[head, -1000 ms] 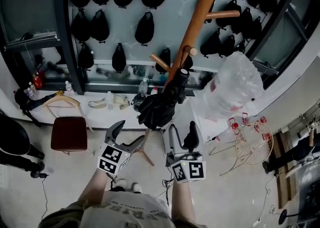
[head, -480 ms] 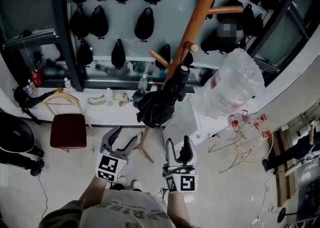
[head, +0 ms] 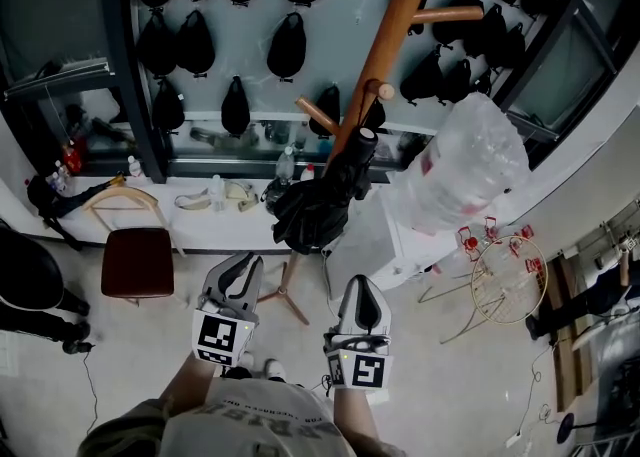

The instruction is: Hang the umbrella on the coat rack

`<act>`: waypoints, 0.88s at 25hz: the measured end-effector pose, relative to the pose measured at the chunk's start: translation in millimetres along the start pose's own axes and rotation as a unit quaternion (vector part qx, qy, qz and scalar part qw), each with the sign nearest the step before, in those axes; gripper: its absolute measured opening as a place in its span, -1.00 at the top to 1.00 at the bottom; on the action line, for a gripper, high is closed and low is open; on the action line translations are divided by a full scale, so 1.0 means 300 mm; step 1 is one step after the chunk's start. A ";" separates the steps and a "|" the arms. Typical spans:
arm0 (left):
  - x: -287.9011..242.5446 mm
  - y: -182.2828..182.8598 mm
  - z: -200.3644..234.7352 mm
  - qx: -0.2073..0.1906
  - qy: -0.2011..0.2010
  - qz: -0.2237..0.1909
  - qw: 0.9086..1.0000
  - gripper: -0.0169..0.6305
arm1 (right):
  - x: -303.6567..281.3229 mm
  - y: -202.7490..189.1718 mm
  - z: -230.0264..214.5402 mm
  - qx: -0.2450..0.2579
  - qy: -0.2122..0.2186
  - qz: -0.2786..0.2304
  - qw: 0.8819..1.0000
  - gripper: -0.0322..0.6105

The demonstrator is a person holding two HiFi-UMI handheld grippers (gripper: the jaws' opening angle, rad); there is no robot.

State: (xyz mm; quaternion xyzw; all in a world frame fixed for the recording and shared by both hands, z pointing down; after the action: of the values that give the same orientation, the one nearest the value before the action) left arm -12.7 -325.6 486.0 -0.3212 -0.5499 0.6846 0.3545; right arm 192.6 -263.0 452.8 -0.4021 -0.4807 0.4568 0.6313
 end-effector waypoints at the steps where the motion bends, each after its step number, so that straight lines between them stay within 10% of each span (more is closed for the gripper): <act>1: 0.000 0.005 -0.002 -0.001 0.001 -0.005 1.000 0.82 | -0.001 0.001 -0.001 0.001 -0.001 0.001 1.000 0.89; 22: -0.025 0.092 -0.044 0.003 -0.025 -0.060 0.998 0.91 | -0.030 0.069 0.012 0.009 -0.014 -0.021 1.000 0.90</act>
State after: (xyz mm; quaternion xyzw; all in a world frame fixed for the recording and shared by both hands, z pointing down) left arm -1.5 -328.9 456.6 -0.2692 -0.5746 0.6715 0.3826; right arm 184.1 -266.1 431.7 -0.3803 -0.4933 0.4534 0.6375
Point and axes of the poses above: the fingertips, and each gripper's own axes: x backward along the fingers, z to its left, y out of its top, the point moved 5 cm from there along x, backward along the fingers, and after that the axes turned 12 degrees about x, right-handed, at the moved point
